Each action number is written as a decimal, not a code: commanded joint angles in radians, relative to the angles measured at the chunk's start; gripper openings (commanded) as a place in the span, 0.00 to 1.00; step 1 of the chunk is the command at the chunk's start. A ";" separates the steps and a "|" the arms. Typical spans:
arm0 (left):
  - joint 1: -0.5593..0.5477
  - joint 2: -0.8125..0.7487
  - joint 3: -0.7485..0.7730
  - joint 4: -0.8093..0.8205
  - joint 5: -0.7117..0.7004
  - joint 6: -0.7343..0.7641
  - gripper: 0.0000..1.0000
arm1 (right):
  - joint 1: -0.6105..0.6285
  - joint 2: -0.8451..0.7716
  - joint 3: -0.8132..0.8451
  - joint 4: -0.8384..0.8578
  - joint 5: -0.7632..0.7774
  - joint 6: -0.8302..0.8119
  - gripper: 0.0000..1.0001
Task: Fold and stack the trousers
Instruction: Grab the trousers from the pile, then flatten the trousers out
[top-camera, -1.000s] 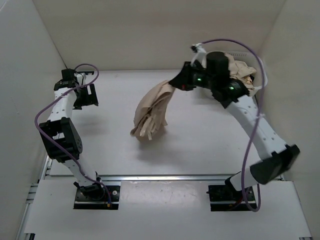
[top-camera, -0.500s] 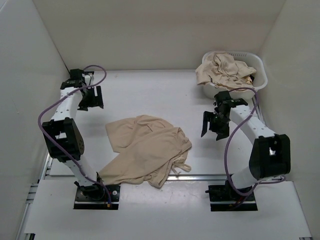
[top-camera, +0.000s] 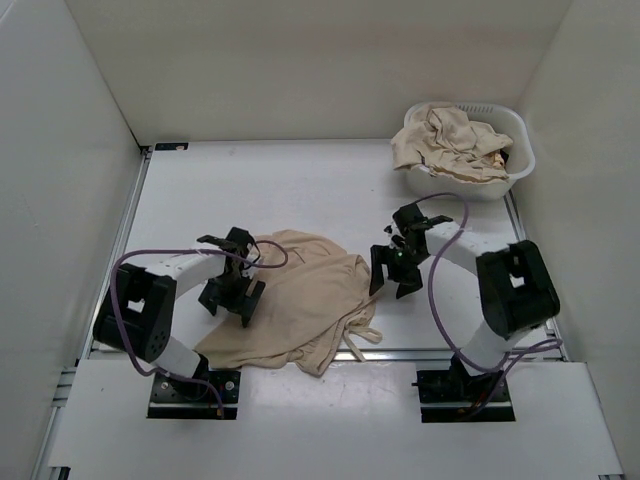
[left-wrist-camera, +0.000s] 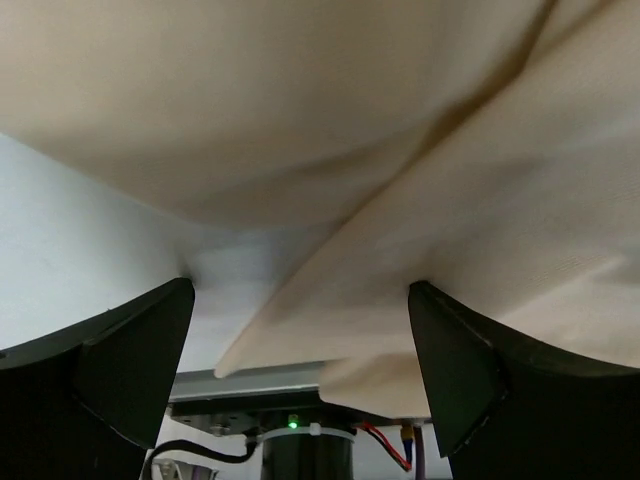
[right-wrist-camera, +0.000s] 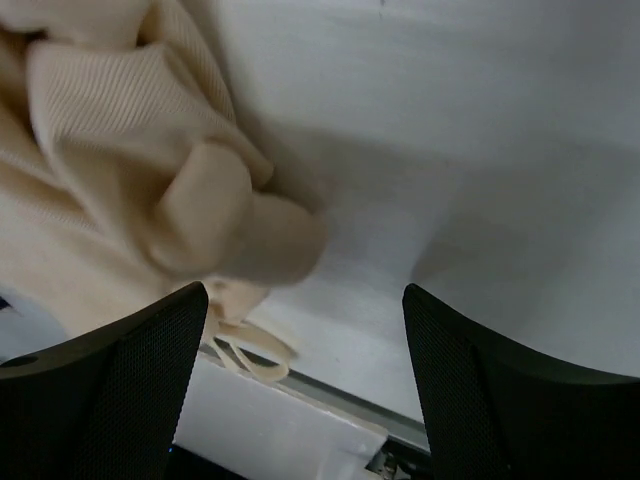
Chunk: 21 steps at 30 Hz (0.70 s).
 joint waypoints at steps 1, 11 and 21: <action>-0.004 0.056 0.056 0.228 -0.167 -0.002 1.00 | -0.003 0.082 0.017 0.176 -0.131 0.034 0.82; 0.006 0.122 0.035 0.208 0.018 -0.002 0.25 | -0.027 0.223 0.130 0.218 -0.198 0.097 0.00; 0.045 0.183 0.355 0.173 -0.001 -0.002 0.34 | -0.147 0.579 1.048 -0.370 0.076 -0.097 0.71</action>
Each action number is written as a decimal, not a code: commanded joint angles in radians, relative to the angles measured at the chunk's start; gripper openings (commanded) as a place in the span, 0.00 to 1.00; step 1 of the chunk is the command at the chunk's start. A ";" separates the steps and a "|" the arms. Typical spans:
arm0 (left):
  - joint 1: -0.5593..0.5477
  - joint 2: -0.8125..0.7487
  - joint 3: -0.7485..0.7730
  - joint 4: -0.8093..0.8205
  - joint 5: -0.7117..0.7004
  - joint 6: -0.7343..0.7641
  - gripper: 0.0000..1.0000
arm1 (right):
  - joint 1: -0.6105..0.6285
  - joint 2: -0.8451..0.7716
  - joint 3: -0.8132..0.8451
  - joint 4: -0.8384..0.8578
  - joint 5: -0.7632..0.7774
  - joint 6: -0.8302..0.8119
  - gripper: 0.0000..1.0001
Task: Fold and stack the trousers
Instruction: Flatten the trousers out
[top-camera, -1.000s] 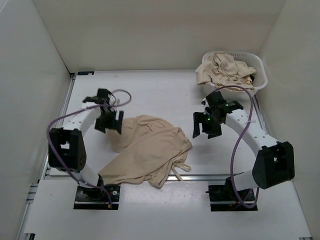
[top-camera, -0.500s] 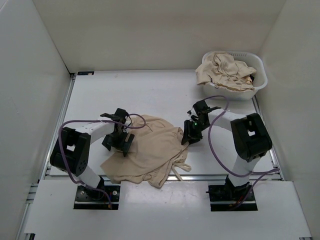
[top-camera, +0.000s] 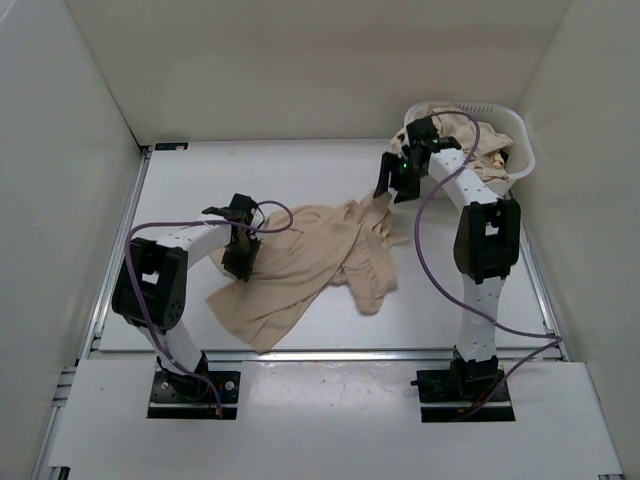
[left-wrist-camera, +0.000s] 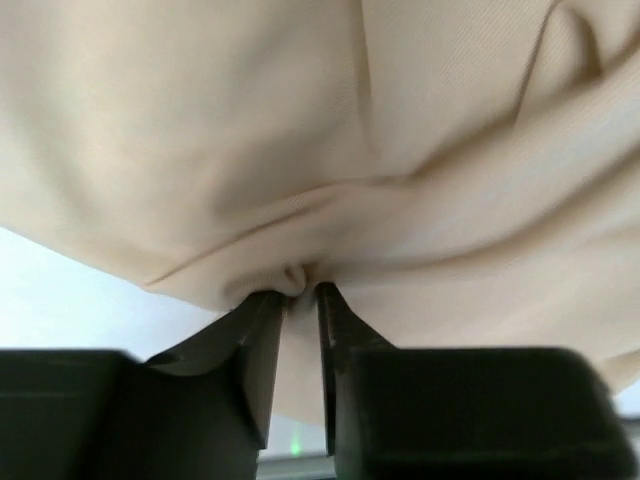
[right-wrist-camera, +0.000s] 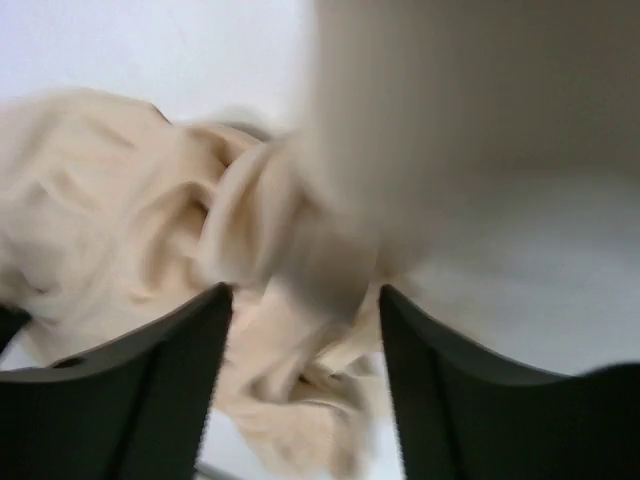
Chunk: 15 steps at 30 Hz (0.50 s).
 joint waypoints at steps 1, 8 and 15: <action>0.010 0.018 0.127 0.029 -0.016 -0.001 0.37 | 0.045 0.110 0.251 -0.268 0.068 -0.097 0.75; 0.010 -0.006 0.150 0.005 -0.015 -0.001 0.61 | 0.068 -0.331 -0.357 0.014 0.252 0.083 0.83; -0.137 -0.064 0.140 -0.042 0.040 -0.001 0.80 | -0.022 -0.341 -0.494 0.058 0.349 0.169 0.78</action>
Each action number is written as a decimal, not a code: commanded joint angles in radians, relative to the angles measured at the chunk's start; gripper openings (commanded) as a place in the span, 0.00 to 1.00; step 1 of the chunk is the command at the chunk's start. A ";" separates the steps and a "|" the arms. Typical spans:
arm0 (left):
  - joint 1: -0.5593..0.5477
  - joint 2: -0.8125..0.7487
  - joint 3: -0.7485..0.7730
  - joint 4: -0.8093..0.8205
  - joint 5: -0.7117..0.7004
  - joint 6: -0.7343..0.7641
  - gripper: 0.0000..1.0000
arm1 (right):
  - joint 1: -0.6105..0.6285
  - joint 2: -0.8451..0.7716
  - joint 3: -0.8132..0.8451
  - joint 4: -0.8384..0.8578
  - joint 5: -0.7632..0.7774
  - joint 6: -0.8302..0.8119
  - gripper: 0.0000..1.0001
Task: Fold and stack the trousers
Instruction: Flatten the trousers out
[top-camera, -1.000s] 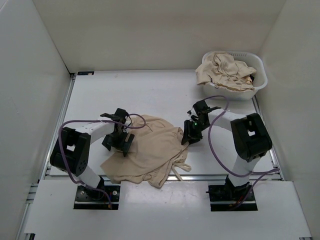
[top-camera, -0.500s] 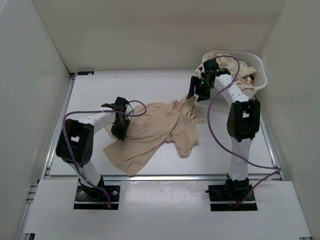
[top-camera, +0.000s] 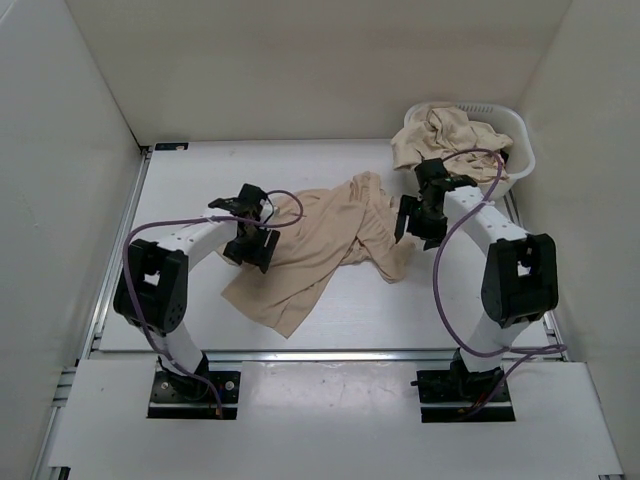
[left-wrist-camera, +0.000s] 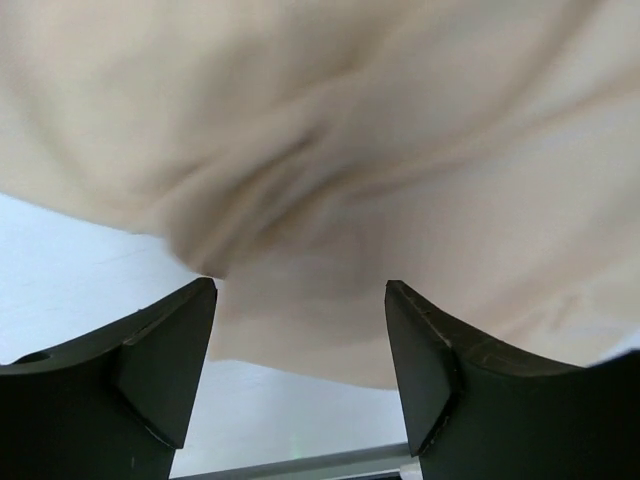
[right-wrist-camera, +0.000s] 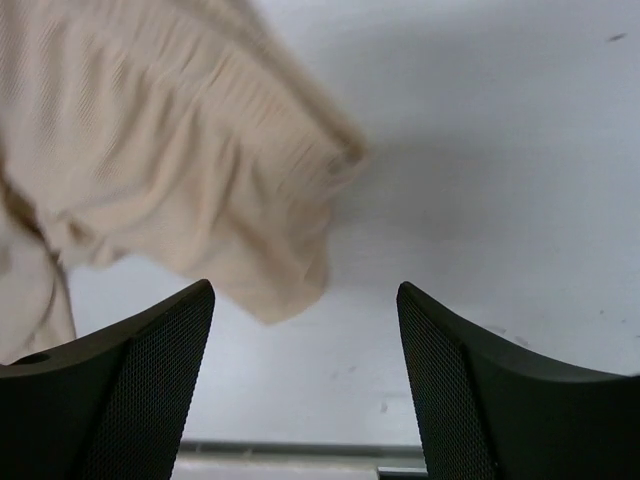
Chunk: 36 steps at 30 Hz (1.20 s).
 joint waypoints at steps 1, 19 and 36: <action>-0.136 -0.081 -0.033 -0.021 0.074 0.001 0.80 | -0.065 0.066 -0.017 0.092 0.079 0.078 0.78; -0.441 -0.032 -0.288 0.125 0.070 0.001 0.45 | -0.108 0.215 -0.067 0.237 -0.145 0.261 0.13; 0.507 -0.213 0.020 -0.066 -0.136 0.001 0.14 | -0.464 -0.262 -0.009 -0.141 -0.007 0.129 0.00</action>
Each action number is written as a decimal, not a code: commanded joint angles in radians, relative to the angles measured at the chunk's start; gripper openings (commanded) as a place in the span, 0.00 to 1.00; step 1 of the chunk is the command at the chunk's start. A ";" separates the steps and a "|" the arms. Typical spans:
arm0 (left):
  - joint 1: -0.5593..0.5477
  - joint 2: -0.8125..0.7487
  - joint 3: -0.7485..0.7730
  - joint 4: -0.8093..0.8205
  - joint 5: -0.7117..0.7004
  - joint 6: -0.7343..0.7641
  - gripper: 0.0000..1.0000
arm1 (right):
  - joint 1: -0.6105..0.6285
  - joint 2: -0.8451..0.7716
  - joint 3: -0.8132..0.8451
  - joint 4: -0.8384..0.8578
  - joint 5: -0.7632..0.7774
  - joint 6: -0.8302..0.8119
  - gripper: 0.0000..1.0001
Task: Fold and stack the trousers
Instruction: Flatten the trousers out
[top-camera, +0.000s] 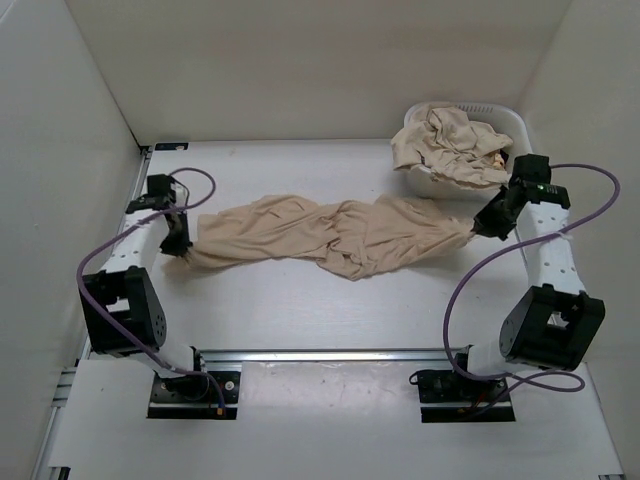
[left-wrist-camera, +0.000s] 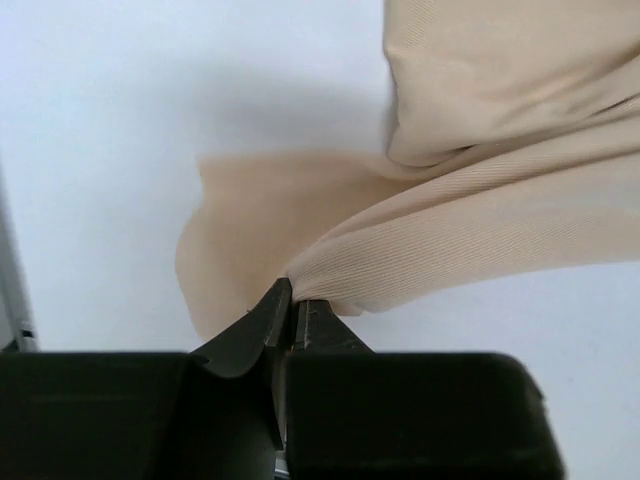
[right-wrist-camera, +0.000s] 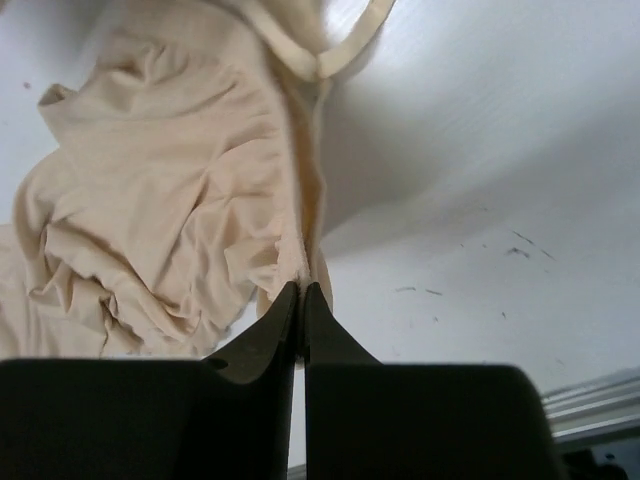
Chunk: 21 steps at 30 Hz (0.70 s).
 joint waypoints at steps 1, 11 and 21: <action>0.108 -0.017 0.107 -0.056 -0.031 0.000 0.14 | -0.052 0.007 0.027 -0.100 0.013 -0.040 0.00; 0.299 0.146 0.655 -0.067 -0.097 0.000 0.14 | -0.233 -0.011 0.266 -0.198 -0.006 -0.082 0.00; 0.210 0.379 1.170 -0.024 -0.062 0.000 0.14 | -0.276 -0.004 0.377 -0.241 0.060 -0.101 0.00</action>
